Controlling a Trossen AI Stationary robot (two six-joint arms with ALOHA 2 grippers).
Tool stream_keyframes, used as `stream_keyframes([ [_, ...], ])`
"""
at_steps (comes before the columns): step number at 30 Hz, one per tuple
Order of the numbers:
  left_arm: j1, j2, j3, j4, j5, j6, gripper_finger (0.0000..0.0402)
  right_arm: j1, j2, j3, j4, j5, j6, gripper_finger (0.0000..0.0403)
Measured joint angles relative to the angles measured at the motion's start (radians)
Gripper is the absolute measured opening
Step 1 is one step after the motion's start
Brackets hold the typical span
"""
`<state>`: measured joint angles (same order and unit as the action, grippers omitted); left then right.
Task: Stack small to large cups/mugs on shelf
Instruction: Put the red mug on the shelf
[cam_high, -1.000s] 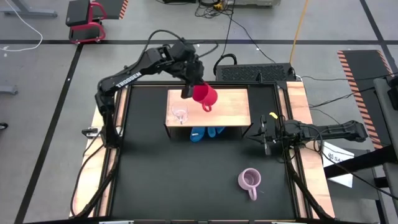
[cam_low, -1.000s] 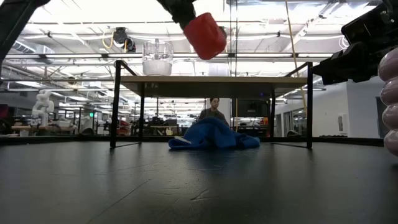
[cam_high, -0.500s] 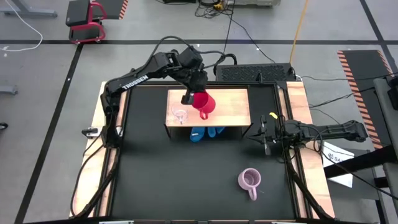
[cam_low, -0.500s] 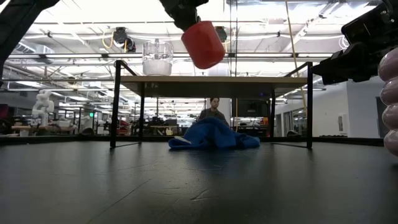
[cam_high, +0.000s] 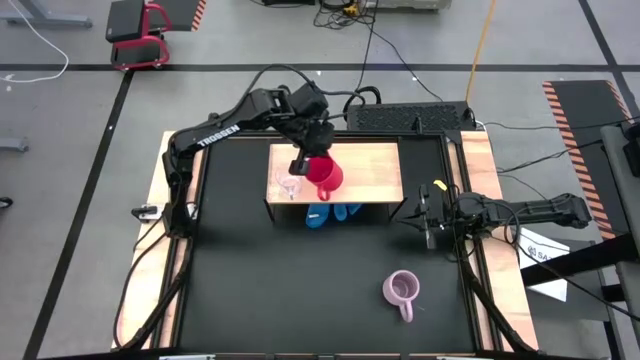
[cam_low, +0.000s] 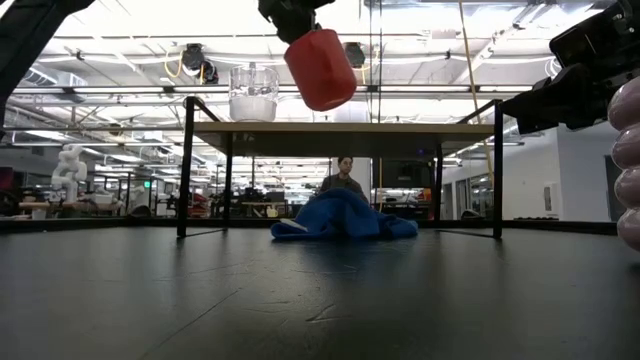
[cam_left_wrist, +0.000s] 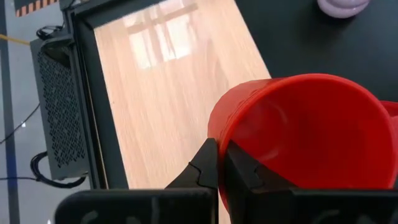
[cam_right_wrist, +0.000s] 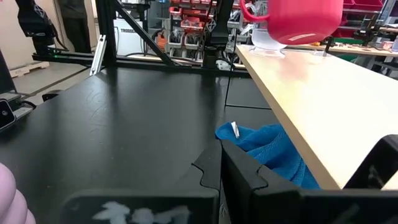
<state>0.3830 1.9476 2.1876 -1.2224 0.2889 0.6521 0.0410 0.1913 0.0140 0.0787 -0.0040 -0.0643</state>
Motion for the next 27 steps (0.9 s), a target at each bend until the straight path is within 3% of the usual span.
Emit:
stream_keyframes([
  [27,-0.057,0.046,-0.002,-0.08,-0.157,-0.002,0.0005,0.0,0.004,0.0,0.007,0.0,0.0,0.0],
])
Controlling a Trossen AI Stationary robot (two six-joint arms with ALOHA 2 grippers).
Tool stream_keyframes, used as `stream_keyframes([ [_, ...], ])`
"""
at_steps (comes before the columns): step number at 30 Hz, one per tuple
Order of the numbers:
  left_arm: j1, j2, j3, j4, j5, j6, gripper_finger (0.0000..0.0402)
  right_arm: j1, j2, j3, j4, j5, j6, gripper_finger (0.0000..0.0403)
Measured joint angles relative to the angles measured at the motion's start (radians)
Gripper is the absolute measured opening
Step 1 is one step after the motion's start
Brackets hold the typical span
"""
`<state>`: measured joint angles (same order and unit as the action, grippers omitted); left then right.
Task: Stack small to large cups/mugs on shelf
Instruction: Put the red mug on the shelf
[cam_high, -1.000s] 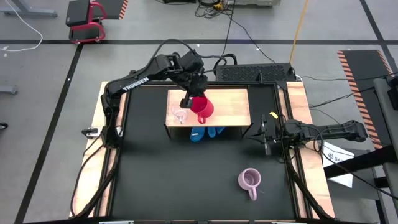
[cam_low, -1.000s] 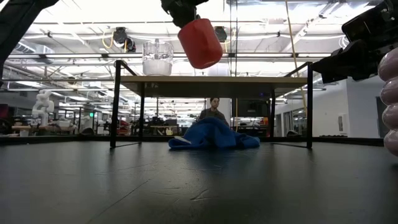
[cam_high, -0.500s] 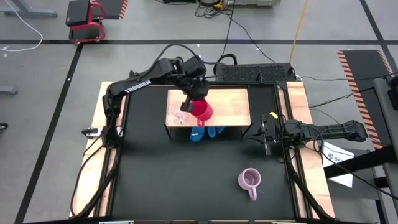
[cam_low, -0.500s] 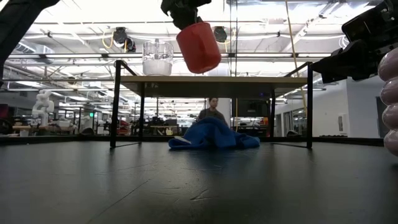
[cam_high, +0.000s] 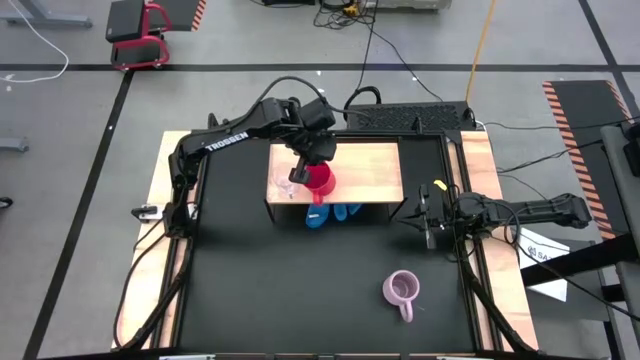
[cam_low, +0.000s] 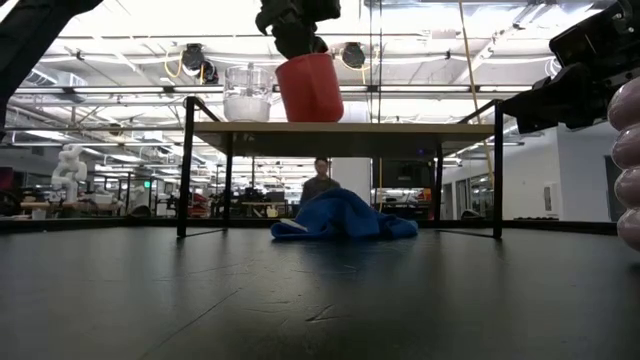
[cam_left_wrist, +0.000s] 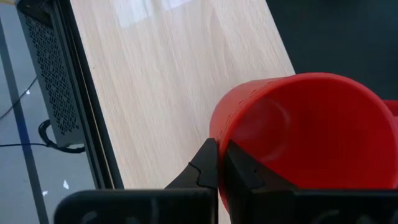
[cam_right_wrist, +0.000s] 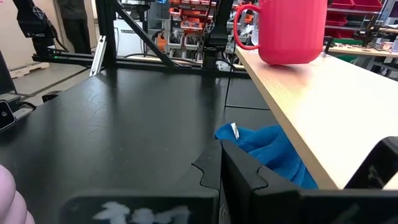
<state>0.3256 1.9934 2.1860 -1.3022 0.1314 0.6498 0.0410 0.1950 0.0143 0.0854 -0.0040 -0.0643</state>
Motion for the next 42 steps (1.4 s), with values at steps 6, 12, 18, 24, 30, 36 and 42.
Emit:
stream_keyframes([
  [6,0.0,0.001,0.0,0.016,0.0,0.009,0.0004,0.0,0.002,0.0,0.009,0.0,0.0,0.0],
  [12,0.001,0.004,-0.001,0.052,0.009,0.036,0.0004,0.0,0.002,0.0,0.008,0.0,0.0,0.0],
  [18,0.012,0.028,0.003,0.049,0.022,0.038,0.0005,0.0,0.002,0.0,0.008,0.0,0.0,0.0],
  [24,0.024,0.045,0.004,0.041,0.027,0.041,0.0006,0.0,0.01,0.0,0.008,0.0,0.0,0.0],
  [30,0.021,0.047,0.013,0.034,-0.002,0.052,0.0006,0.0,0.024,0.0,0.01,0.0,0.0,0.0],
  [36,0.0,0.05,0.039,0.021,-0.047,0.071,0.0005,0.0,0.029,0.0,0.016,0.0,-0.002,0.0],
  [42,-0.001,0.05,0.05,-0.009,-0.083,0.062,0.0005,0.0,0.029,0.0,0.016,0.0,-0.004,0.0],
])
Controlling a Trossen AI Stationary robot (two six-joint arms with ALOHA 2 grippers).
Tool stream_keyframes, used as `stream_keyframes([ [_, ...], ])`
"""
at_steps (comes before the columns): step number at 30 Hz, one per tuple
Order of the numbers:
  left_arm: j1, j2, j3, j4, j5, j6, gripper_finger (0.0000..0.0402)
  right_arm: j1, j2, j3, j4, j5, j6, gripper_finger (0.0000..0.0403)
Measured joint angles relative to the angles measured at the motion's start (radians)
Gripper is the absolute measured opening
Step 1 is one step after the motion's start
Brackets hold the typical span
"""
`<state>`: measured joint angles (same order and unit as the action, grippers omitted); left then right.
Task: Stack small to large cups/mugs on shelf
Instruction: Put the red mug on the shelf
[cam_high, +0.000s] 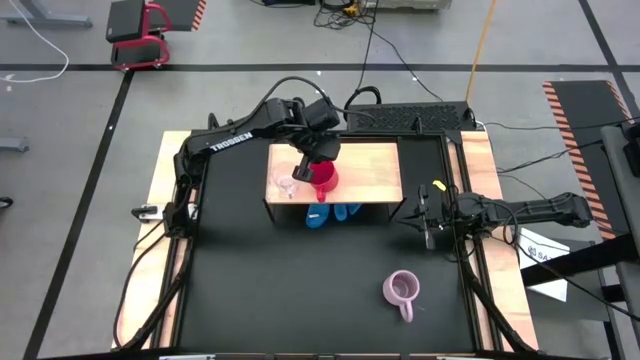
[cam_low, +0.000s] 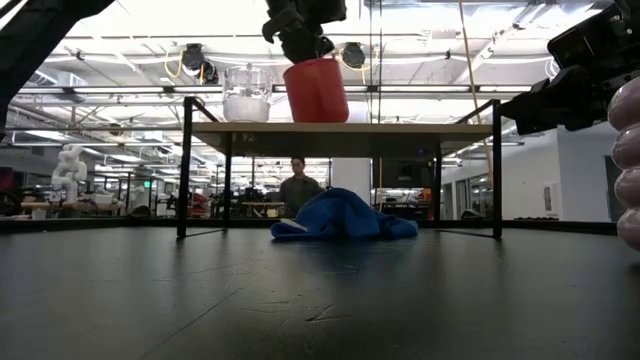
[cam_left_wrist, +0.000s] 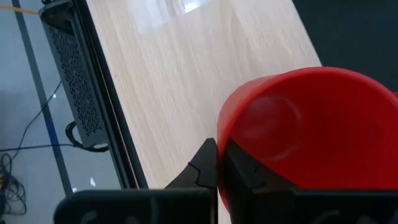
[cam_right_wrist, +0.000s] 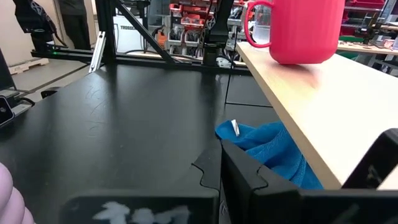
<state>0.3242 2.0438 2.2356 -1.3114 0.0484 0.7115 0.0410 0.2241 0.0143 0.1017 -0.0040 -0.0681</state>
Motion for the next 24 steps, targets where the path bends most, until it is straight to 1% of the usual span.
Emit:
stream_keyframes([
  [5,0.003,-0.001,0.0,-0.026,-0.004,-0.017,0.0005,0.0,0.0,0.0,0.0,0.0,0.0,0.0],
  [13,0.003,-0.001,0.0,-0.042,0.022,-0.027,0.0005,0.0,0.0,0.0,0.0,0.0,0.0,0.0],
  [24,-0.004,-0.001,-0.002,-0.002,0.037,-0.025,0.0005,0.0,0.0,0.0,-0.001,0.0,0.003,0.0],
])
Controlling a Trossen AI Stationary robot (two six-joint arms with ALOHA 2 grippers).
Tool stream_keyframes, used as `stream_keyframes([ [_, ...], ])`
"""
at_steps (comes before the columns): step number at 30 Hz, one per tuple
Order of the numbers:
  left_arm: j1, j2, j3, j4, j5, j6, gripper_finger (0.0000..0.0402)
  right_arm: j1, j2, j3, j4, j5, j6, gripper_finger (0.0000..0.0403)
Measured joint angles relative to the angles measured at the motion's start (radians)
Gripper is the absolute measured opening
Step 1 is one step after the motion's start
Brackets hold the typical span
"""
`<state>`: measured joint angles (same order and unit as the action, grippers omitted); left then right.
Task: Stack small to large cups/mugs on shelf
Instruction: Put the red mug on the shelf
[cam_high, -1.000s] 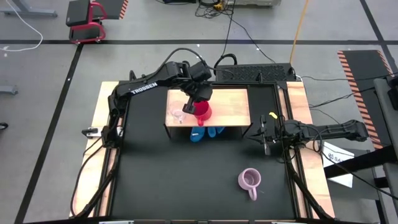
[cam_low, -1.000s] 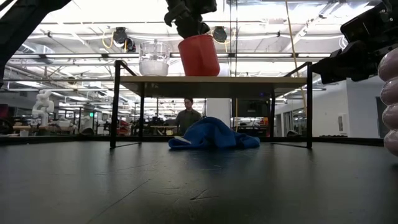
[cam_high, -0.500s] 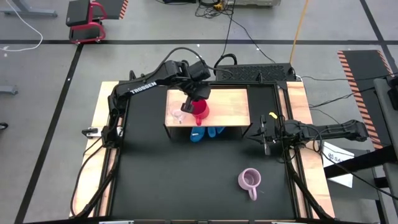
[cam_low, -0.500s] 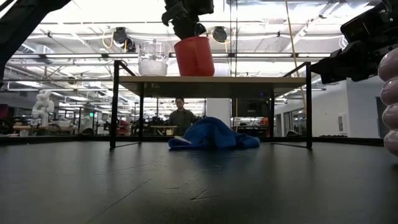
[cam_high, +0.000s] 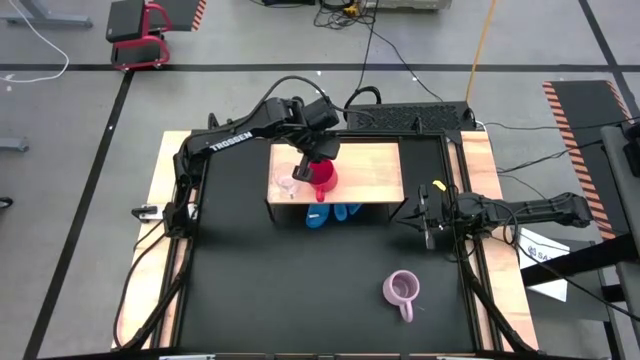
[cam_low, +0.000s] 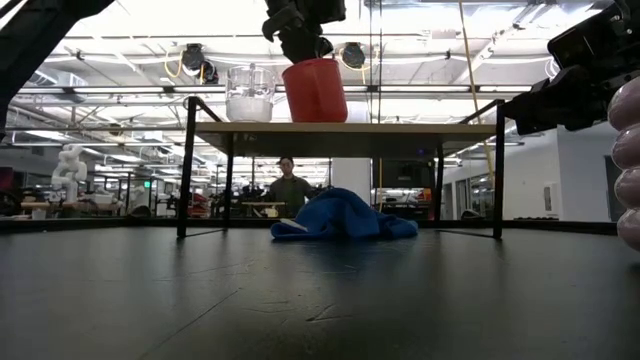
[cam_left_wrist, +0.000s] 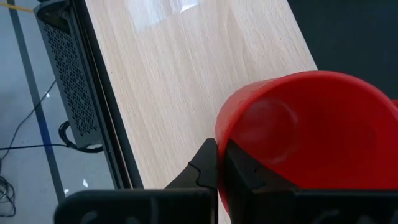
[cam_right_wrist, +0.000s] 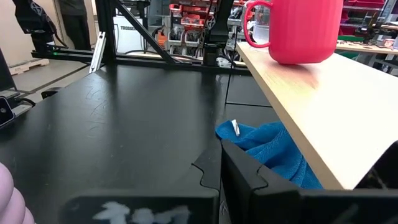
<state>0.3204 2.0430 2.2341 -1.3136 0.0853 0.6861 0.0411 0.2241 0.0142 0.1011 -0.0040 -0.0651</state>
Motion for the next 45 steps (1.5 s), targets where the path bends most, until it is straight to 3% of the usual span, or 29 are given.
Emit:
stream_keyframes([
  [8,-0.004,0.005,-0.003,0.002,-0.004,-0.019,0.0026,0.0,0.0,0.0,0.0,0.0,0.0,0.0],
  [30,-0.009,0.004,-0.002,0.03,-0.069,-0.044,0.0032,0.0,0.0,0.0,-0.001,0.0,0.001,0.0],
  [45,0.006,0.004,-0.002,0.031,0.001,-0.086,0.0033,0.0,0.0,0.0,-0.001,0.0,0.001,0.0],
])
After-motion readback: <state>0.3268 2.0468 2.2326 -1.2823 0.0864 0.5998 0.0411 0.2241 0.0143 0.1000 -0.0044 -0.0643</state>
